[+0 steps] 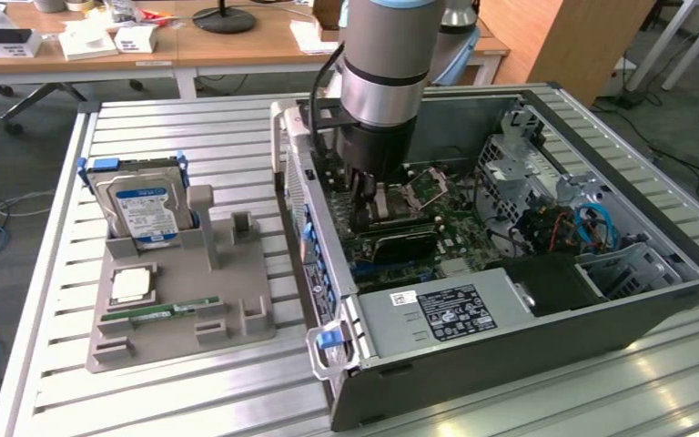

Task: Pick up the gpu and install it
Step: 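Press down on the gpu until it lock into place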

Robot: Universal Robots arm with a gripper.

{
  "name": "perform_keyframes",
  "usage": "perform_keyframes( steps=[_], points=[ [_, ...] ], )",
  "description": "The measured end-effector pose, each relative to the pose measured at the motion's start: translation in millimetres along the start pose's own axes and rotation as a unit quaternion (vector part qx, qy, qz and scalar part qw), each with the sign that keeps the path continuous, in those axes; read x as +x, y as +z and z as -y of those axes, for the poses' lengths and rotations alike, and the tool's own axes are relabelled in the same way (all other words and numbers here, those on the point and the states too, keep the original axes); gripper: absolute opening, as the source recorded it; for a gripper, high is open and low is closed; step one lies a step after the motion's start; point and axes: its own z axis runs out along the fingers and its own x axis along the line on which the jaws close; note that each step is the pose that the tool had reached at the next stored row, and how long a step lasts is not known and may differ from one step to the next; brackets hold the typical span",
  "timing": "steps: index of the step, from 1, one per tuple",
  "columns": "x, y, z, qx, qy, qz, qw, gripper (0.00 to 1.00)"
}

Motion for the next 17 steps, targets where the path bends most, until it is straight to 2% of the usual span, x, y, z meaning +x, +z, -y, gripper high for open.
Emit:
perform_keyframes(
  steps=[11,17],
  points=[
    [-0.9,0.6,26.0,-0.0014,0.0,-0.0001,1.0,0.11],
    [-1.0,0.7,28.1,-0.0015,0.0,-0.0001,1.0,0.11]
  ],
)
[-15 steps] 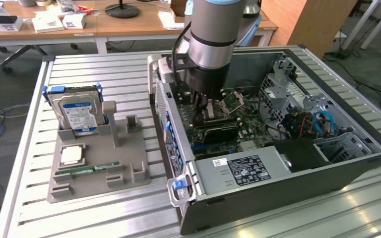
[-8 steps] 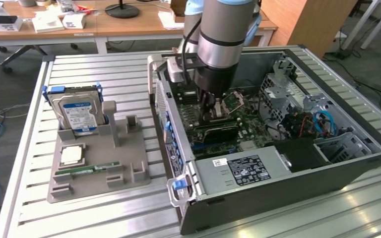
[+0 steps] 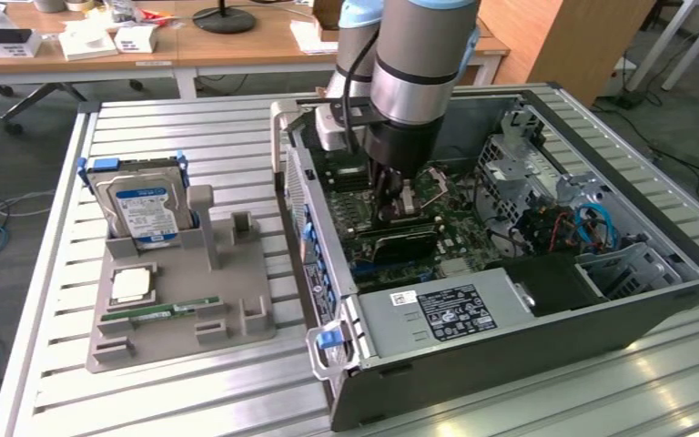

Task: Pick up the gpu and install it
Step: 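Press down on the gpu until it lock into place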

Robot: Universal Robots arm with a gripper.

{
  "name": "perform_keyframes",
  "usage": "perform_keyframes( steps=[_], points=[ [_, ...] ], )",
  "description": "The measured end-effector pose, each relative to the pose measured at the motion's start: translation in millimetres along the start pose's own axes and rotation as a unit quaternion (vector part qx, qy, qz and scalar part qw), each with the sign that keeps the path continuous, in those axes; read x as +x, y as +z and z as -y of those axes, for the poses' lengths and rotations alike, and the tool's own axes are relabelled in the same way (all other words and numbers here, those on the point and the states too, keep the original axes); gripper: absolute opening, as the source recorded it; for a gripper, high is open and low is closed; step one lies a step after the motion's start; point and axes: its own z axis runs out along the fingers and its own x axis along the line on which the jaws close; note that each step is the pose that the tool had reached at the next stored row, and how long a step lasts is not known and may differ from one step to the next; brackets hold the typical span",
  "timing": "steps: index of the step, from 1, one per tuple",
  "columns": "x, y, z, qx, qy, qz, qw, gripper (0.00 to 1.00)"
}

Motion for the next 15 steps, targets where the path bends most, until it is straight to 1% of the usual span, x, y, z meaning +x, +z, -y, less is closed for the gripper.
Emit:
perform_keyframes(
  steps=[2,7,11,15],
  points=[
    [-0.2,0.1,3.0,0.0,0.0,0.0,1.0,0.11],
    [-0.6,0.4,16.7,0.0,0.0,0.0,1.0,0.11],
    [-0.6,1.7,17.5,0.0,-0.001,0.0001,1.0,0.11],
    [-0.4,5.1,17.4,-0.0001,-0.001,0.0001,1.0,0.11]
  ],
)
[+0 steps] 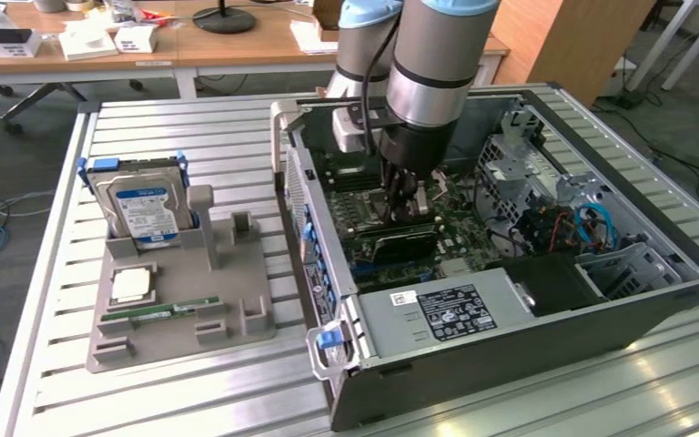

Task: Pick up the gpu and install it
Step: 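Press down on the gpu until it lock into place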

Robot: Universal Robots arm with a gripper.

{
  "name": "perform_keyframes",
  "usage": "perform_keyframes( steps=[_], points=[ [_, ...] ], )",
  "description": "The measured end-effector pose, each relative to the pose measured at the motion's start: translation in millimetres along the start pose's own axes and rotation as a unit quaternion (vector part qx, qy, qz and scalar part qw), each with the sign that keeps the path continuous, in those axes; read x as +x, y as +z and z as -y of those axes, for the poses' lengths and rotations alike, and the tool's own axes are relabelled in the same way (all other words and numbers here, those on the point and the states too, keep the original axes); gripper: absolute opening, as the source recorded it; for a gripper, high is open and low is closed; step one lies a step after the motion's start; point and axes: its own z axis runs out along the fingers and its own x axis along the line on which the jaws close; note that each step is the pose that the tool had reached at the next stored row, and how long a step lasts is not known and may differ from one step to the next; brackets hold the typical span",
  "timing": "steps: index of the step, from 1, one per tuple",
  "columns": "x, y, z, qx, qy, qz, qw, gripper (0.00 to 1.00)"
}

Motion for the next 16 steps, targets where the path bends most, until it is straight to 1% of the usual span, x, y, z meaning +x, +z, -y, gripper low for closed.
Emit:
perform_keyframes(
  steps=[12,16],
  points=[
    [2.1,3.1,0.0,-0.0001,0.0,-0.0001,1.0,0.11],
    [2.2,6.7,0.0,0.0,0.0,0.0,1.0,0.11]
  ],
)
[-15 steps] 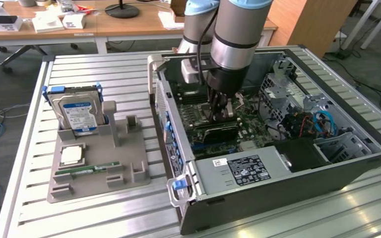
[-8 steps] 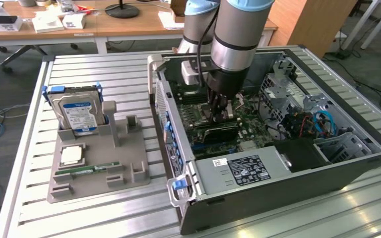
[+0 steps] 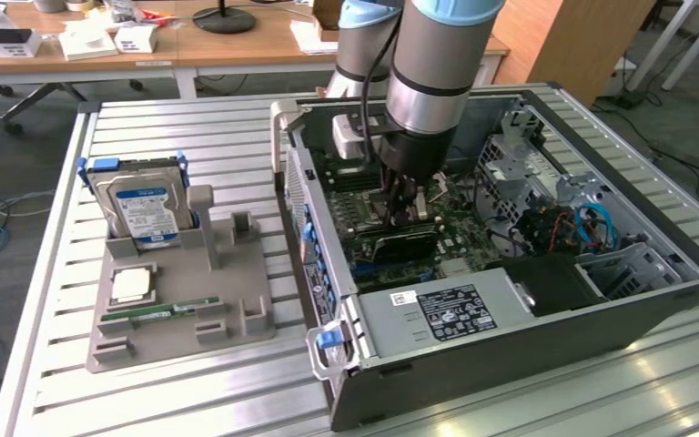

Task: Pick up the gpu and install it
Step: 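Press down on the gpu until it lock into place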

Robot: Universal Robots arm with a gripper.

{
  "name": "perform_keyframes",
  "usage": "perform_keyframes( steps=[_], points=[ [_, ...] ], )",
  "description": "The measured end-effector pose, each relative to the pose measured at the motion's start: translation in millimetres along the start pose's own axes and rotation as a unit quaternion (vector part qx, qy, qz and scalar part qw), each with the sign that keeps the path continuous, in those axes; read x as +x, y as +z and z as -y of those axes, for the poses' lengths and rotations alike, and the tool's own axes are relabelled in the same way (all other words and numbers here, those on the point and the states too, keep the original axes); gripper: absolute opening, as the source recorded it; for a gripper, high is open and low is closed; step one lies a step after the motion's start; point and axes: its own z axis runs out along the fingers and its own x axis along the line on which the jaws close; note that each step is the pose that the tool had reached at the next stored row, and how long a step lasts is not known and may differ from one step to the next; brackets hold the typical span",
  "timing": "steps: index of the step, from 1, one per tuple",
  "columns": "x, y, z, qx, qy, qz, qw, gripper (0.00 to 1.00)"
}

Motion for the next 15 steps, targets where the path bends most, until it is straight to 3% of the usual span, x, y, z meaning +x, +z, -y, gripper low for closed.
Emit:
perform_keyframes(
  steps=[15],
  points=[
    [1.1,4.5,-0.1,0.0,0.0,0.0,1.0,0.11]
  ],
)
